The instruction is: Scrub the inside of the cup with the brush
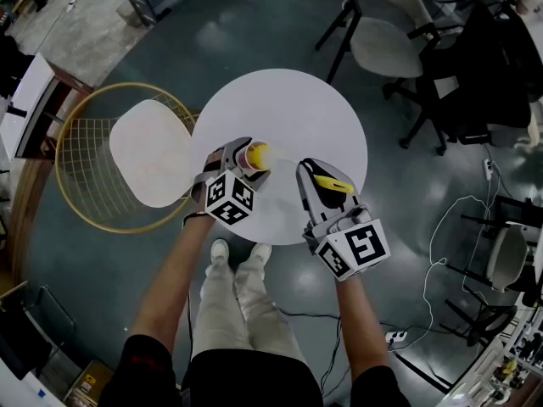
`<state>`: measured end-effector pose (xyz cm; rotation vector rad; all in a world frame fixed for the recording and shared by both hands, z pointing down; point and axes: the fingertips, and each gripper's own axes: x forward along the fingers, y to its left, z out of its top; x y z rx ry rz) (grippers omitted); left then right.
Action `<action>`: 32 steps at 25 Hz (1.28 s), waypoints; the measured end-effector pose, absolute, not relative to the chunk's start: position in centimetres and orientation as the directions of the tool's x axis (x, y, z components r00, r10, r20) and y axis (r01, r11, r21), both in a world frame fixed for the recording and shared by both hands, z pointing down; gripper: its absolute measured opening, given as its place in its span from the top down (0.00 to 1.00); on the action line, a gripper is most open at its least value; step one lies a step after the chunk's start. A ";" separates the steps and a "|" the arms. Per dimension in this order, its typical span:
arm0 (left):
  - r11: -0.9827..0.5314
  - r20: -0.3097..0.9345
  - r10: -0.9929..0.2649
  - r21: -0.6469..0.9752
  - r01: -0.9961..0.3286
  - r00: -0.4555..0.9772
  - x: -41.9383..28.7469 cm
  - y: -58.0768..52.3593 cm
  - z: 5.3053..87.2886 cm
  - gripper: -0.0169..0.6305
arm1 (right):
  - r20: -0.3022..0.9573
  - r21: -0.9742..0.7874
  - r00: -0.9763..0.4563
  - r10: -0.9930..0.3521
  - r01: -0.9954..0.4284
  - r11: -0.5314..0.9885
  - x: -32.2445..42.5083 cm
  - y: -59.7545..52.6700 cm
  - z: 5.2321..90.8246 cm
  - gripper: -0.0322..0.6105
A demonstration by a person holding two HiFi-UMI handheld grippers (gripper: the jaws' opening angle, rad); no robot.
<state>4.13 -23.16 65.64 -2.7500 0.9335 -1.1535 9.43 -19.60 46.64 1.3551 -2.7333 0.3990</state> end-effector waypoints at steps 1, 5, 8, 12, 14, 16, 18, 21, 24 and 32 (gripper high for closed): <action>-0.824 0.646 -0.530 -0.240 -0.513 0.549 4.3 -23.1 65.6 0.41 | 0.176 -0.205 -0.611 -0.772 -0.790 0.578 9.5 -19.7 46.9 0.88; -0.835 0.650 -0.521 -0.254 -0.488 0.553 4.6 -22.9 65.6 0.42 | 0.191 -0.217 -0.610 -0.769 -0.790 0.573 9.6 -19.9 47.7 0.88; -0.841 0.652 -0.514 -0.254 -0.477 0.558 4.8 -22.7 65.7 0.42 | 0.198 -0.229 -0.610 -0.767 -0.790 0.569 9.7 -20.1 48.2 0.88; -0.848 0.631 -0.512 -0.261 -0.462 0.582 5.5 -22.3 65.3 0.42 | 0.224 -0.248 -0.616 -0.755 -0.785 0.567 9.6 -20.0 49.5 0.88; -0.851 0.623 -0.511 -0.271 -0.450 0.592 5.9 -22.2 65.0 0.43 | 0.241 -0.256 -0.617 -0.749 -0.785 0.564 9.6 -20.0 50.2 0.88; -0.853 0.624 -0.511 -0.280 -0.441 0.591 6.1 -22.1 64.9 0.43 | 0.246 -0.264 -0.613 -0.751 -0.787 0.557 9.7 -20.0 50.5 0.88; -0.852 0.620 -0.511 -0.275 -0.445 0.596 5.9 -22.1 64.9 0.43 | 0.246 -0.267 -0.612 -0.752 -0.788 0.555 9.7 -20.0 50.5 0.88; -0.852 0.617 -0.512 -0.274 -0.447 0.597 5.8 -22.0 64.9 0.43 | 0.246 -0.262 -0.614 -0.750 -0.787 0.559 9.6 -19.9 50.5 0.88; -0.855 0.620 -0.506 -0.270 -0.443 0.599 6.0 -21.7 65.0 0.43 | 0.243 -0.261 -0.614 -0.751 -0.787 0.560 9.5 -19.8 50.4 0.88; -0.879 0.628 -0.468 -0.260 -0.399 0.622 6.1 -20.6 65.5 0.44 | 0.243 -0.258 -0.604 -0.759 -0.794 0.550 9.5 -20.0 50.7 0.88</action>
